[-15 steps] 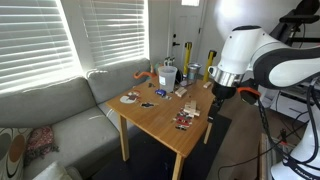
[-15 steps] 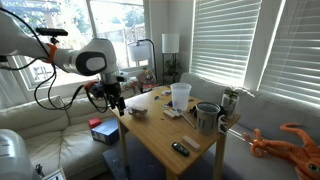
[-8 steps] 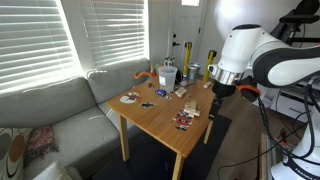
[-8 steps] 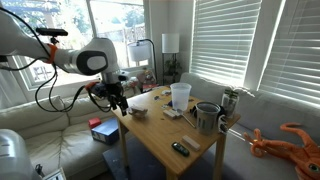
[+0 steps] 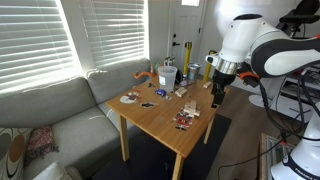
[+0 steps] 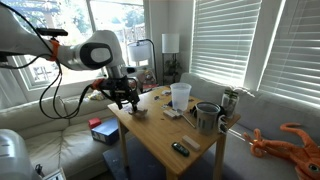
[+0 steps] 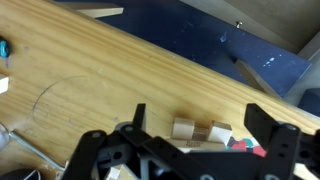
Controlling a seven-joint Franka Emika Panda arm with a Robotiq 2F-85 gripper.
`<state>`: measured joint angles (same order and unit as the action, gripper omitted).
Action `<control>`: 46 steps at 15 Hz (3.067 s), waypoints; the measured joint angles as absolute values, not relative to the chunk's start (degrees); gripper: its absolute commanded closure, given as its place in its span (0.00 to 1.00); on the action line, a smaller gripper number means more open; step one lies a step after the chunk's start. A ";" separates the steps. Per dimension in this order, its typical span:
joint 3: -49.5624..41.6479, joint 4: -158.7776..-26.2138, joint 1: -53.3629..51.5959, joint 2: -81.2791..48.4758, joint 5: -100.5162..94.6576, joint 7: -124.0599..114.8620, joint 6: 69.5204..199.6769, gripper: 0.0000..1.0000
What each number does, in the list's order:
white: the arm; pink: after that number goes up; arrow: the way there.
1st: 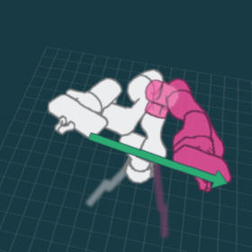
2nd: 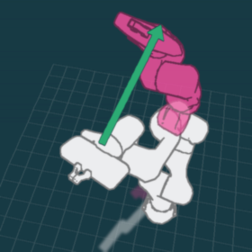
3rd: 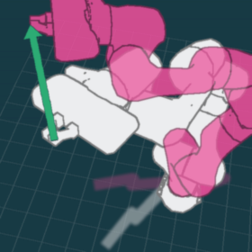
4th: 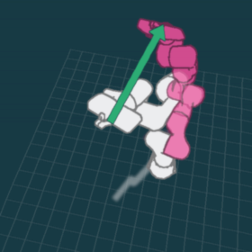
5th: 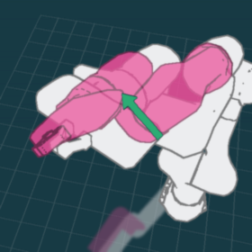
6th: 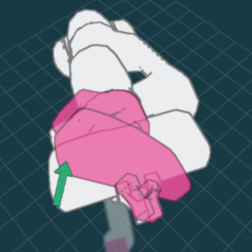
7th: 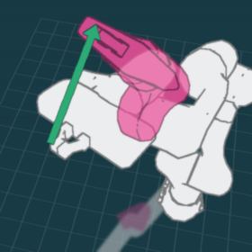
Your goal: Stack up the wooden chips on the left
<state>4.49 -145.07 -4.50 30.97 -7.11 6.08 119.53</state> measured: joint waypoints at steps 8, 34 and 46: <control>0.19 -142.80 -6.75 28.25 -3.29 14.07 121.71 0.00; -3.57 -140.69 -6.98 21.18 5.36 20.83 126.68 0.00; -3.00 -137.40 -7.18 16.24 7.46 22.18 126.71 0.00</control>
<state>-3.00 -137.40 -7.18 16.24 7.46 22.18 126.71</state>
